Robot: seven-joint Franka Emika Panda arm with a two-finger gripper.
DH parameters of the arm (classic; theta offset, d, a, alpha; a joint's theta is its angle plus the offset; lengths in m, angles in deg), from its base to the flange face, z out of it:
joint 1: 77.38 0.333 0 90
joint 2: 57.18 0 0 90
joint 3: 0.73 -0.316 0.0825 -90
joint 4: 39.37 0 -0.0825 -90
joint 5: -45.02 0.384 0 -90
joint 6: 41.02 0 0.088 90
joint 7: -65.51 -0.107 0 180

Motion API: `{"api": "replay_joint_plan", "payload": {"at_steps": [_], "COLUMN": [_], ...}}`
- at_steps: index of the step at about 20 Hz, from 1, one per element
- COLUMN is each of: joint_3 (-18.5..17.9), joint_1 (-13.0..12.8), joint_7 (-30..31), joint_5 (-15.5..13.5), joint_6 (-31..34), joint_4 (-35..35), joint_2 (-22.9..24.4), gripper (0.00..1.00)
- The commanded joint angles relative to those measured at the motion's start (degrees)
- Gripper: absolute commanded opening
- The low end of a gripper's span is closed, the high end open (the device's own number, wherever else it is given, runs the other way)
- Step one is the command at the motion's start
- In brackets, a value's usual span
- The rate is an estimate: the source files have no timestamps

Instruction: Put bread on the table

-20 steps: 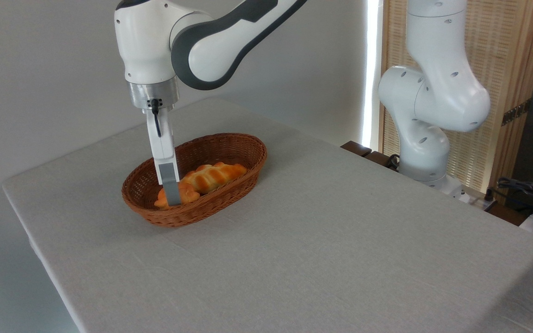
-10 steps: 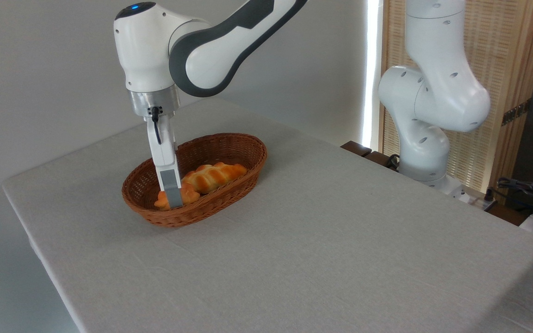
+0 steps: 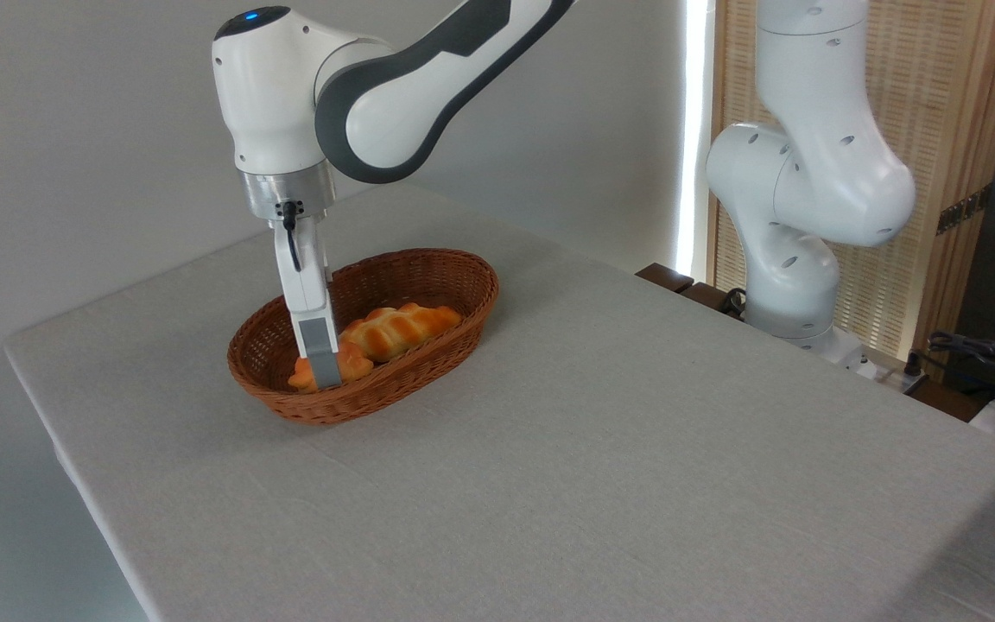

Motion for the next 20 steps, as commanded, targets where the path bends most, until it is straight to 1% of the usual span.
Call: {"api": "replay_joint_plan", "payload": {"at_steps": [1,8,11,14,15,16,17,18,19,20], "joint_3": [0.64,0.73,0.73,0.55,0.2,0.02,-0.06,-0.33,-1.81,-2.43], "joint_1": [0.31,0.31,0.31,0.31,0.31,0.31,0.4,0.48,0.92,1.18], "joint_7": [-1.21,-0.86,-0.42,0.98,3.25,4.23,5.63,6.08,6.26,6.17], "joint_5": [0.88,0.71,-0.61,-6.22,-9.98,-11.58,-13.77,-14.58,-15.89,-16.6], "joint_6": [-0.74,-0.21,0.4,1.72,1.98,2.16,2.6,3.21,4.87,5.93], "joint_4": [-0.26,0.0,0.53,2.11,2.72,2.99,3.69,4.04,5.26,5.97], "joint_2": [-0.08,0.18,0.62,0.62,0.62,0.8,1.24,1.41,1.68,2.03], "gripper": [0.06,0.03,0.03,0.03,0.03,0.03,0.03,0.03,0.03,0.04]}}
